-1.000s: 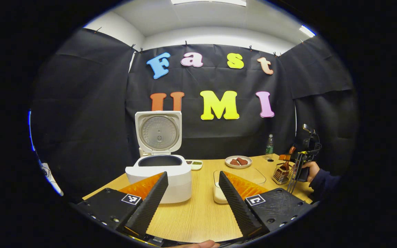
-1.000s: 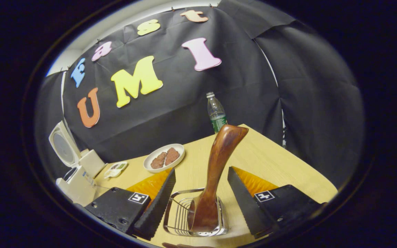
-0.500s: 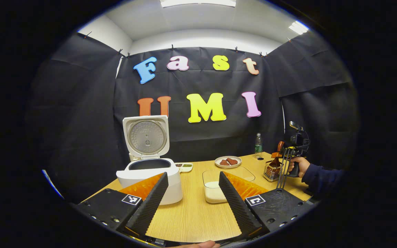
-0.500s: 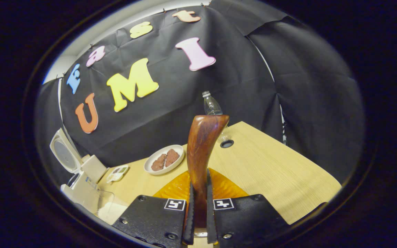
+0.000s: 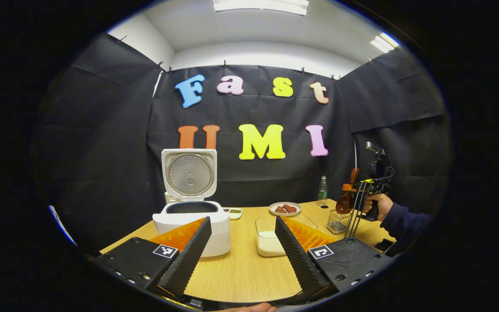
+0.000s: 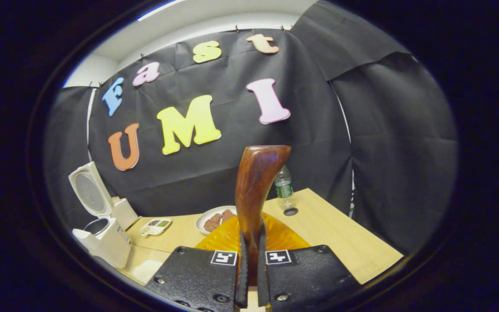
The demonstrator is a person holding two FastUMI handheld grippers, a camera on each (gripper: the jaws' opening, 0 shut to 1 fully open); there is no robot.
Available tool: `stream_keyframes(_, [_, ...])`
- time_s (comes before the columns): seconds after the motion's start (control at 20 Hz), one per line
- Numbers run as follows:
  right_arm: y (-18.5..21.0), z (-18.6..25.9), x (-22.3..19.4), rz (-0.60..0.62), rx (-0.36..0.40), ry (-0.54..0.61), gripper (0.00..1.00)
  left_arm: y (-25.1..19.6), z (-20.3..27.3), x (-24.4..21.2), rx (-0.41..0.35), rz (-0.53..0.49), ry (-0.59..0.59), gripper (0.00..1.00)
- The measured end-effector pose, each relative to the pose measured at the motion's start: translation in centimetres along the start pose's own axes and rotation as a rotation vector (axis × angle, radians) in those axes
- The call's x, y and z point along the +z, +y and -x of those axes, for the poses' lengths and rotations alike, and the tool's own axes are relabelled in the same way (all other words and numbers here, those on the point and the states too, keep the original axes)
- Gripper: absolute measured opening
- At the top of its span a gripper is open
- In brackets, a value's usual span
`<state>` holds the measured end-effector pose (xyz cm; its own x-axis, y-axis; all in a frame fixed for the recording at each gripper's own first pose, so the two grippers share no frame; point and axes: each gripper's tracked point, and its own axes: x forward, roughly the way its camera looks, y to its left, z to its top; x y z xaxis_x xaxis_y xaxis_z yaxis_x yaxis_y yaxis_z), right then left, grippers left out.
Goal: Close the left gripper, press the button to open the rice cooker; take a wooden spoon from the chopstick holder with the right hand, scoop a spoonful of rice and pour it into the rice cooker, then put the wooden spoon back into the chopstick holder.
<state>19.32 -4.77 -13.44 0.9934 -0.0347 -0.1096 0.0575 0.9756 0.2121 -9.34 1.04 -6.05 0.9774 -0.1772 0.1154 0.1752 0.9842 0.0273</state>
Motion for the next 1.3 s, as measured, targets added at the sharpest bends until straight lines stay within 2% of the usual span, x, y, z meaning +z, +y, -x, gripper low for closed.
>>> stream_keyframes(0.1, [3.4, 1.0, 1.4, 0.069, 0.053, -0.032, 0.1, 0.3, 0.6, 0.4, 0.004, 0.003, -0.008, 0.94])
stream_keyframes(0.25, [6.7, 2.3, 2.3, 0.169, 0.064, -0.084, 0.09, 1.3, 1.3, 0.6, 0.02, 0.002, -0.02, 0.94])
stream_keyframes(0.5, [12.7, 3.4, 1.8, 0.184, 0.099, -0.097, 0.1, 2.3, 1.6, 0.3, 0.028, 0.019, -0.019, 0.94])
stream_keyframes(0.7, [17.5, 3.5, -0.9, 0.195, 0.156, -0.059, 0.1, 2.6, 2.0, -0.5, 0.038, 0.017, -0.004, 0.94])
stream_keyframes(0.9, [21.4, 2.8, -5.1, 0.266, 0.19, -0.005, 0.1, 3.3, 2.2, -0.6, 0.049, 0.011, -0.001, 0.94])
stream_keyframes(1.1, [23.3, 1.6, -9.8, 0.322, 0.164, 0.071, 0.1, 4.2, 2.1, -0.9, 0.069, 0.02, -0.008, 0.94])
stream_keyframes(1.3, [25.0, 0.5, -14.1, 0.301, 0.166, 0.161, 0.1, 5.7, 2.0, -1.7, 0.105, 0.004, 0.011, 0.94])
